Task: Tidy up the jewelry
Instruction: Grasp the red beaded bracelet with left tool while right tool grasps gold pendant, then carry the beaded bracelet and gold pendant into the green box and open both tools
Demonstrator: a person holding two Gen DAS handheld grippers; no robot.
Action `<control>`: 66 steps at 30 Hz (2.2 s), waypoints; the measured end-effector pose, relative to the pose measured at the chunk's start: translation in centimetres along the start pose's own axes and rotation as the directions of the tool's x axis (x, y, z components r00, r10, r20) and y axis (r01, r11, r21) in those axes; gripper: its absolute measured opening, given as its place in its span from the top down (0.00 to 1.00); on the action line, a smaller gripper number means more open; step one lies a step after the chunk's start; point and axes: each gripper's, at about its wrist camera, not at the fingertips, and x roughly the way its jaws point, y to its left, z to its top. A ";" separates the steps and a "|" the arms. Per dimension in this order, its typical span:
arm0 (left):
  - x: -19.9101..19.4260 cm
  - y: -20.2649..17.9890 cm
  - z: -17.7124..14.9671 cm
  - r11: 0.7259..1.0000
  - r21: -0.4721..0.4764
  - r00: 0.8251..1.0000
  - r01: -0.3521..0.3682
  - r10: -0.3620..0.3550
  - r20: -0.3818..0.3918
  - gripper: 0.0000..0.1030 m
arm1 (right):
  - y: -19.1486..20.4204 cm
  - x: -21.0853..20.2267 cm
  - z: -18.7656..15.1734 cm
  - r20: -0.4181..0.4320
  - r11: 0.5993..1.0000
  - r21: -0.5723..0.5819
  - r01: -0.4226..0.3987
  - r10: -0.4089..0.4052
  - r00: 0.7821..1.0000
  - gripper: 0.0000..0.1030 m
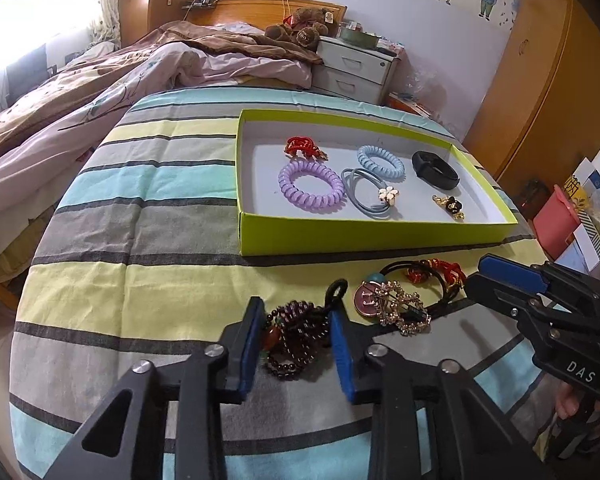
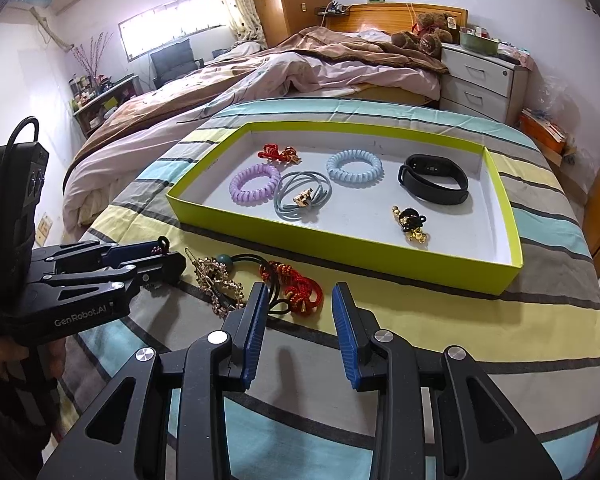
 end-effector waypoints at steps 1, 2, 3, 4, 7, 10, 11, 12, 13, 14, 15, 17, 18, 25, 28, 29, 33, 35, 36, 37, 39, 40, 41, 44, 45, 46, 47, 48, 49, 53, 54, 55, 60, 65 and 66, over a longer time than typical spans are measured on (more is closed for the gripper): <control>0.0 0.0 0.0 1.000 -0.002 1.000 0.000 0.000 0.001 0.71 | 0.1 0.0 0.0 0.002 1.000 0.000 0.001 -0.001 1.000 0.67; -0.1 0.1 0.0 1.000 -0.006 1.000 -0.001 0.001 0.003 0.72 | 0.0 0.0 0.0 0.002 1.000 0.000 0.002 -0.002 1.000 0.67; -0.2 0.1 -0.1 1.000 -0.009 1.000 -0.001 0.001 0.004 0.72 | 0.0 0.0 0.0 0.002 1.000 -0.001 0.005 -0.005 1.000 0.67; -0.4 0.3 -0.2 1.000 -0.015 1.000 0.000 0.001 0.006 0.72 | 0.2 -0.1 0.0 0.005 1.000 -0.005 0.008 -0.008 1.000 0.67; -1.0 0.9 -0.5 0.999 -0.038 1.000 -0.003 0.004 0.019 0.72 | 0.6 -0.4 0.1 0.018 1.000 -0.025 0.016 -0.015 1.000 0.67; -1.6 1.7 -1.0 0.998 -0.063 1.000 0.006 -0.004 0.029 0.72 | 1.3 -0.4 0.3 0.016 0.999 -0.048 -0.009 0.009 1.000 0.67; -1.8 2.0 -1.1 0.997 -0.071 1.000 0.003 -0.001 0.029 0.72 | 1.6 -0.3 0.3 0.012 0.998 -0.058 -0.013 0.014 1.000 0.67; -1.9 2.3 -1.3 0.997 -0.080 1.000 -0.001 0.004 0.030 0.72 | 2.0 -0.1 0.3 0.007 0.997 -0.075 -0.017 0.018 1.000 0.67; -2.1 2.5 -1.4 0.997 -0.083 0.999 0.000 0.003 0.032 0.72 | 2.4 0.0 0.3 0.001 0.996 -0.088 -0.019 0.019 1.000 0.67; -2.2 2.8 -1.6 0.996 -0.086 0.999 0.002 0.001 0.034 0.72 | 2.9 0.3 0.3 -0.007 0.994 -0.108 -0.027 0.026 1.000 0.67; -2.3 3.0 -1.7 0.996 -0.092 0.999 -0.002 0.005 0.035 0.72 | 3.2 0.5 0.3 -0.015 0.992 -0.123 -0.036 0.035 0.999 0.67; -2.7 3.3 -1.9 0.996 -0.091 0.999 -0.008 0.012 0.046 0.72 | 3.9 1.0 0.3 -0.028 0.988 -0.148 -0.048 0.044 0.999 0.67; -2.8 3.4 -2.0 0.996 -0.092 0.999 -0.008 0.012 0.048 0.72 | 4.1 1.1 0.3 -0.032 0.986 -0.157 -0.049 0.045 0.998 0.67; -3.6 4.1 -3.0 0.997 -0.082 0.998 -0.001 0.006 0.057 0.72 | 5.0 2.1 0.5 -0.057 0.980 -0.192 -0.053 0.043 0.997 0.67; -3.8 4.3 -3.1 0.996 -0.084 0.998 -0.004 0.009 0.061 0.72 | 5.2 2.5 0.5 -0.065 0.977 -0.207 -0.047 0.034 0.997 0.67; -3.9 4.4 -3.2 0.996 -0.085 0.998 -0.006 0.011 0.061 0.72 | 5.3 2.7 0.5 -0.070 0.976 -0.211 -0.048 0.034 0.997 0.67; -3.9 4.4 -3.4 0.996 -0.086 0.998 0.000 0.005 0.059 0.72 | 5.5 3.2 0.7 -0.087 0.974 -0.221 -0.056 0.037 0.996 0.67; -3.8 4.5 -3.4 0.996 -0.089 0.998 0.006 -0.001 0.057 0.72 | 5.6 3.4 0.8 -0.090 0.972 -0.227 -0.055 0.035 0.995 0.67; -3.8 4.5 -3.4 0.996 -0.089 0.998 0.007 -0.002 0.056 0.72 | 5.7 3.5 0.9 -0.093 0.971 -0.231 -0.054 0.033 0.995 0.67; -3.7 4.5 -3.4 0.996 -0.091 0.999 0.007 -0.003 0.053 0.72 | 5.7 3.6 0.9 -0.095 0.971 -0.233 -0.052 0.031 0.995 0.67; -3.7 4.6 -3.4 0.995 -0.095 0.999 0.009 -0.004 0.053 0.72 | 5.8 3.9 1.0 -0.103 0.971 -0.234 -0.050 0.026 0.994 0.67; -3.6 4.6 -3.4 0.995 -0.096 0.999 0.011 -0.006 0.053 0.72 | 5.7 4.1 1.0 -0.106 0.972 -0.232 -0.047 0.023 0.994 0.67; -3.6 4.6 -3.4 0.995 -0.097 0.999 0.012 -0.007 0.052 0.72 | 5.7 4.1 1.0 -0.107 0.972 -0.229 -0.050 0.026 0.994 0.67; -3.6 4.6 -3.4 0.995 -0.098 0.999 0.012 -0.007 0.051 0.72 | 5.6 4.0 0.9 -0.105 0.974 -0.218 -0.056 0.033 0.994 0.67; -3.6 4.5 -3.4 0.995 -0.097 0.999 0.013 -0.008 0.051 0.72 | 5.5 3.9 0.9 -0.104 0.975 -0.215 -0.059 0.038 0.994 0.67; -3.6 4.6 -3.4 0.995 -0.096 0.999 0.015 -0.010 0.051 0.72 | 5.5 3.9 0.9 -0.102 0.975 -0.212 -0.060 0.039 0.994 0.67; -3.6 4.5 -3.4 0.995 -0.095 0.999 0.016 -0.011 0.051 0.72 | 5.5 3.8 0.8 -0.100 0.976 -0.210 -0.058 0.037 0.994 0.67; -3.6 4.5 -3.3 0.995 -0.093 0.999 0.017 -0.012 0.050 0.72 | 5.5 3.8 0.8 -0.098 0.976 -0.210 -0.057 0.037 0.994 0.67; -3.6 4.5 -3.3 0.996 -0.093 0.999 0.016 -0.012 0.051 0.72 | 5.6 3.8 0.8 -0.097 0.976 -0.211 -0.059 0.039 0.995 0.67; -3.7 4.0 -3.1 0.996 -0.085 0.998 0.018 -0.013 0.055 0.72 | 5.7 3.4 0.7 -0.078 0.975 -0.213 -0.058 0.042 0.996 0.72; -3.7 3.9 -3.1 0.996 -0.083 0.998 0.021 -0.016 0.057 0.72 | 5.7 3.3 0.8 -0.073 0.976 -0.210 -0.060 0.045 0.996 0.72; -3.7 3.8 -3.0 0.996 -0.081 0.998 0.023 -0.018 0.059 0.72 | 5.6 3.1 0.8 -0.065 0.977 -0.207 -0.058 0.046 0.997 0.72; -3.6 3.3 -2.6 0.997 -0.076 0.998 0.021 -0.016 0.056 0.72 | 5.4 2.9 0.8 -0.057 0.979 -0.193 -0.059 0.049 0.997 0.72; -3.9 2.7 -2.3 0.998 -0.062 0.998 0.023 -0.019 0.062 0.72 | 5.3 2.2 0.9 -0.029 0.981 -0.186 -0.064 0.060 0.998 0.72; -4.0 2.6 -2.2 0.998 -0.062 0.998 0.023 -0.019 0.066 0.72 | 5.2 2.0 0.9 -0.023 0.981 -0.183 -0.064 0.061 0.998 0.72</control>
